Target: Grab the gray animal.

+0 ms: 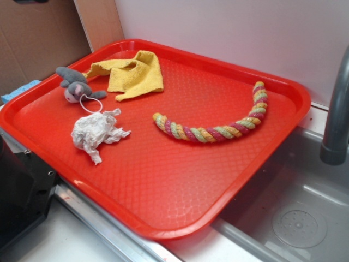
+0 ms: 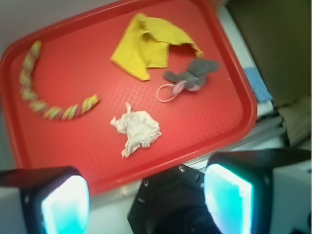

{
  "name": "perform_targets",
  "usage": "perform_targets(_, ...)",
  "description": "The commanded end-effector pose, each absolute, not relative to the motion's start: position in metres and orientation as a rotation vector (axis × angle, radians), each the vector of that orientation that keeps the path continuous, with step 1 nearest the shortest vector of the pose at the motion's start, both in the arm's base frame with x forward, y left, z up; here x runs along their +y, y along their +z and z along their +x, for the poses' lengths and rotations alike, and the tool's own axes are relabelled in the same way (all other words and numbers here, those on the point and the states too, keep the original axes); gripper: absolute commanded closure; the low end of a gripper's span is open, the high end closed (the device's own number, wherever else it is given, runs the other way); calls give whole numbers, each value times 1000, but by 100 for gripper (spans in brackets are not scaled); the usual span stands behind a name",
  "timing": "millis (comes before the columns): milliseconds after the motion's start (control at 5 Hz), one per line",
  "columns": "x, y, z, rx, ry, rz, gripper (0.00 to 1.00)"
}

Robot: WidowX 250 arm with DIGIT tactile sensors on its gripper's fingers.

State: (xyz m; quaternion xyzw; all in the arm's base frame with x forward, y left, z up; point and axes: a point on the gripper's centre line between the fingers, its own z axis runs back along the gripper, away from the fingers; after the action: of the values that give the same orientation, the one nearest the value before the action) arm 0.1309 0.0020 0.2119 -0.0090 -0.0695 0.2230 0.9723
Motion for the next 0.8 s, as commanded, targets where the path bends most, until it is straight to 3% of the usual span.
perform_targets(0, 43, 182, 146, -196, 843, -17, 0)
perform_targets(600, 98, 121, 174, -295, 1120, 117, 0)
